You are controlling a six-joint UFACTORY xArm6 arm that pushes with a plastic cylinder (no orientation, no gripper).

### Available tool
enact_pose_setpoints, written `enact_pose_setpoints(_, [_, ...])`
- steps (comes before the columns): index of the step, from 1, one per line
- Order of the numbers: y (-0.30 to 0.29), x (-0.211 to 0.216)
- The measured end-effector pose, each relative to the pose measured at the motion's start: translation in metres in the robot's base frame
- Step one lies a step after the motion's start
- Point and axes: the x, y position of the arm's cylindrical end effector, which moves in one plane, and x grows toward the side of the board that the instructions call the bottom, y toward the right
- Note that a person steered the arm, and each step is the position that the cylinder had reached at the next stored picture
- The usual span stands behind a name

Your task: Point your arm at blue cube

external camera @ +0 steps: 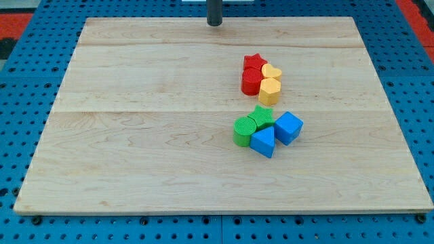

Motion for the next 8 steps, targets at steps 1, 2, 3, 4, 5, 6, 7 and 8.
enact_pose_setpoints(1, [0.001, 0.000])
enact_pose_setpoints(2, [0.002, 0.004])
enact_pose_setpoints(3, [0.017, 0.004])
enact_pose_setpoints(4, [0.038, -0.001])
enact_pose_setpoints(5, [0.109, 0.031])
enact_pose_setpoints(6, [0.180, 0.072])
enact_pose_setpoints(7, [0.218, 0.143])
enact_pose_setpoints(8, [0.211, 0.228])
